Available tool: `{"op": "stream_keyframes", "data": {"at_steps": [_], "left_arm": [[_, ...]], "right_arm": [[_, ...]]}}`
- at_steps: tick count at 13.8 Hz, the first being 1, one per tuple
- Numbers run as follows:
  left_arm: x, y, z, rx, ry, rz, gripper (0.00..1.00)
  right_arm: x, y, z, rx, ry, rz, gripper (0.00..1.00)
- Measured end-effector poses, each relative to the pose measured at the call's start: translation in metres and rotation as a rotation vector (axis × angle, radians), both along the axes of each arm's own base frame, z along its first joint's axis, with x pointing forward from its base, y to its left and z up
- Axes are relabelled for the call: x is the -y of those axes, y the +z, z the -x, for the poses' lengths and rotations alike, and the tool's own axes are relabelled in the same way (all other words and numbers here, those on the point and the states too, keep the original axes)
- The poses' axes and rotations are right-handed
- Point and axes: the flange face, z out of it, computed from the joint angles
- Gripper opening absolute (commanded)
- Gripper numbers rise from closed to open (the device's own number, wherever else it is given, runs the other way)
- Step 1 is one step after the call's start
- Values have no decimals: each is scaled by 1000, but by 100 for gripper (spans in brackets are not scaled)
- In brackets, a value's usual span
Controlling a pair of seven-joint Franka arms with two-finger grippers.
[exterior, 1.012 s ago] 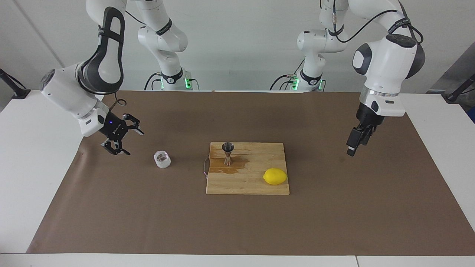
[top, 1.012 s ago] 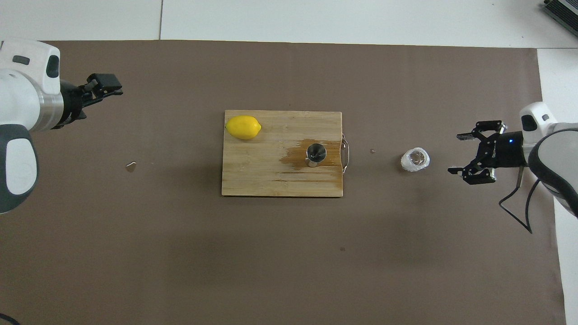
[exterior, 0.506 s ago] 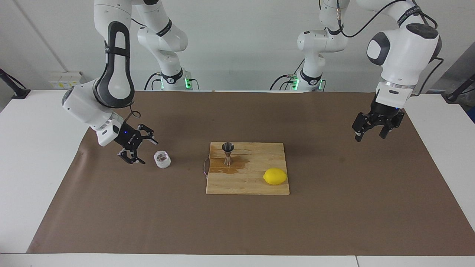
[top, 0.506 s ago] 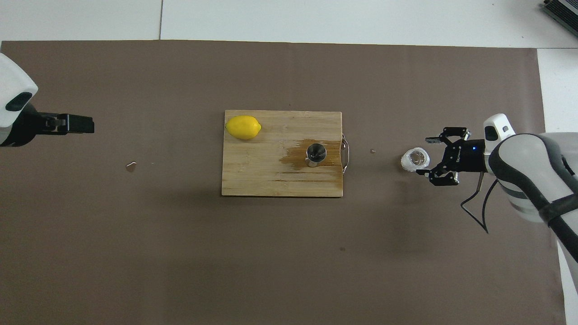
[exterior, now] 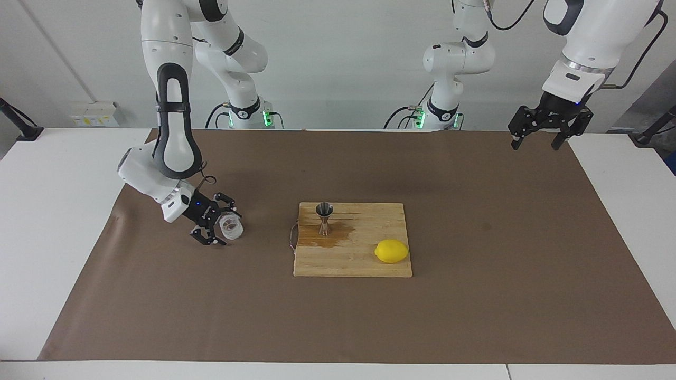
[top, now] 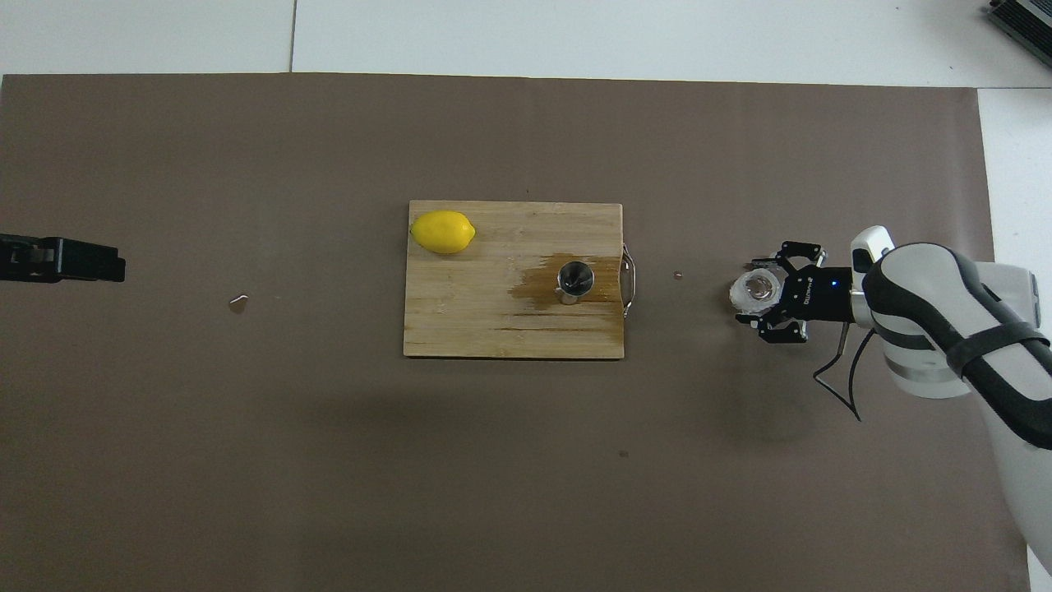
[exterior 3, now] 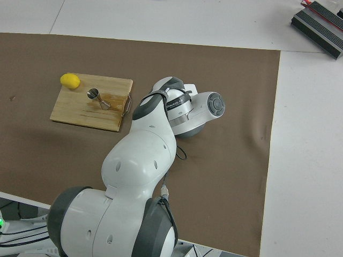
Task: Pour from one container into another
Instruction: 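Close the right gripper around the small white cup, then lift the white cup with the right gripper over the metal jigger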
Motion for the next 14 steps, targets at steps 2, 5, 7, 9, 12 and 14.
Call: {"op": "stream_keyframes", "data": {"at_steps": [2, 5, 7, 9, 12, 14], "left_arm": [[-2, 7, 5, 4, 4, -1, 100], [-5, 12, 9, 12, 10, -2, 100], [-4, 12, 10, 4, 10, -5, 100], [1, 9, 17, -49, 2, -11, 100], [3, 19, 22, -54, -2, -12, 100], [3, 19, 24, -60, -2, -13, 100]], "right_arm": [[-3, 1, -1, 2, 5, 0, 100], [-3, 1, -1, 7, 12, 2, 59], [-3, 3, -2, 14, 14, 3, 38], [-2, 7, -3, 20, 14, 4, 30], [-5, 15, -6, 37, 18, 5, 30], [-15, 28, -9, 46, 18, 3, 30]]}}
